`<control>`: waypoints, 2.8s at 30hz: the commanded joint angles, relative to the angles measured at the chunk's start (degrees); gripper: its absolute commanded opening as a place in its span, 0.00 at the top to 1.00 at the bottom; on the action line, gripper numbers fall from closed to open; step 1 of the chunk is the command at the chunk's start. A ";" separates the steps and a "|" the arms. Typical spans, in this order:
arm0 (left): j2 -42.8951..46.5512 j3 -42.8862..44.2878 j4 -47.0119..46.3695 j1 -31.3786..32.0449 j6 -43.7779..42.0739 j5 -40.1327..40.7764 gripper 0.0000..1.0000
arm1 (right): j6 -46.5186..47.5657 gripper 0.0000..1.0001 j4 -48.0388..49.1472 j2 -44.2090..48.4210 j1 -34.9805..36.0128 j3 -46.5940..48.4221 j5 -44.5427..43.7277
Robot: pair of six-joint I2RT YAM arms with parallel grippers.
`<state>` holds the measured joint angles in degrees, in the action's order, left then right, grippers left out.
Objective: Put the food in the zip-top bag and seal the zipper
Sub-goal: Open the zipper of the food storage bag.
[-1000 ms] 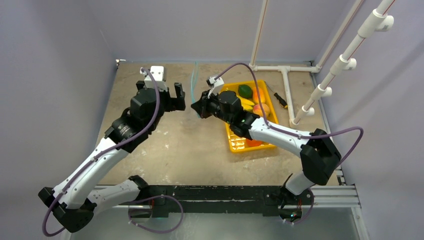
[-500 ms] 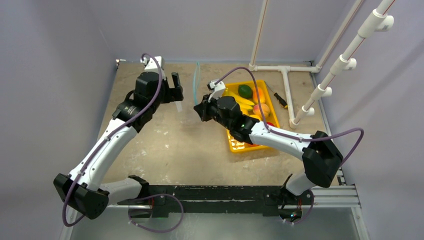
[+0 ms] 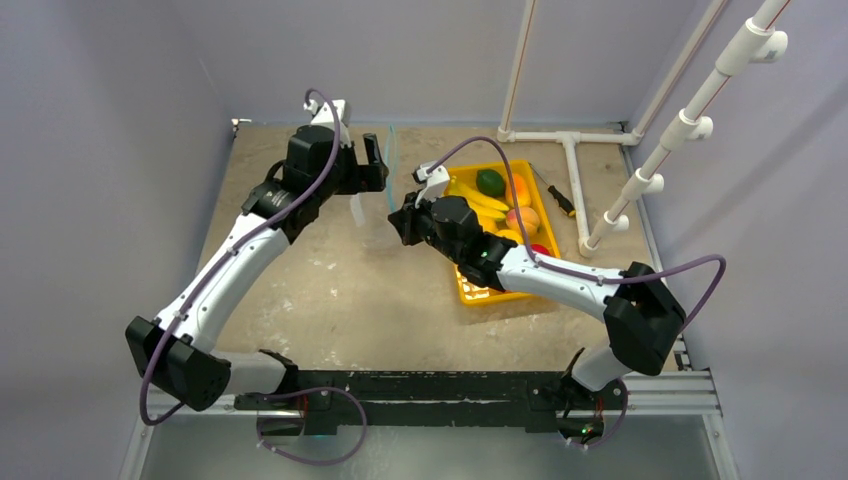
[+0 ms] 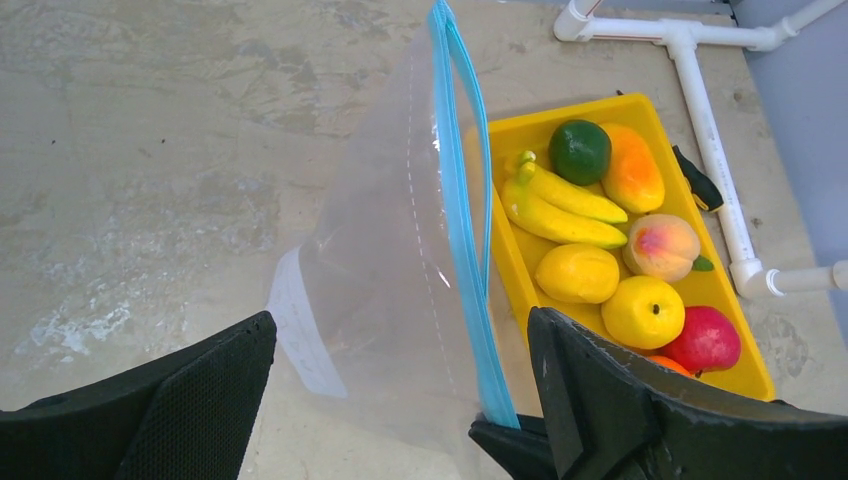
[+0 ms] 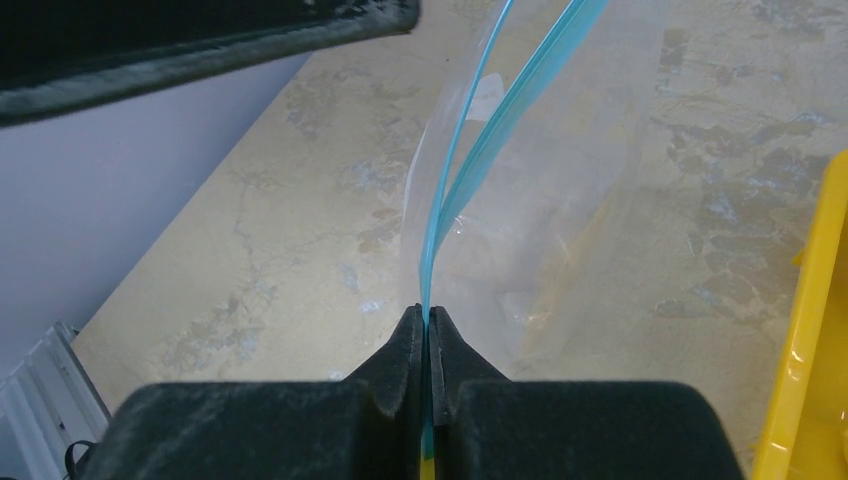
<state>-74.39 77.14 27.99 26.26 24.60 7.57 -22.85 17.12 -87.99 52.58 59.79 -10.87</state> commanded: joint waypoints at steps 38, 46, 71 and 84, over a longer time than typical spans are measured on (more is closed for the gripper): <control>-9.11 4.90 -2.08 -0.16 -0.60 4.86 0.18 | 1.44 1.00 0.28 2.03 1.12 0.24 -1.25; -8.41 4.33 -1.03 -0.16 -1.73 6.61 0.25 | 0.99 1.00 -0.22 2.03 1.30 0.39 -2.83; -4.68 0.49 2.78 -0.16 -2.25 4.59 0.83 | -2.11 1.00 -2.89 -0.08 2.35 2.85 -7.29; -1.67 -1.03 3.51 -0.16 -3.16 4.14 1.00 | -2.46 0.56 -6.10 4.17 2.79 4.70 -8.11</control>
<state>-78.67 76.27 31.46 26.26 22.90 12.19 -24.91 12.27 -87.61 55.13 60.90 -16.27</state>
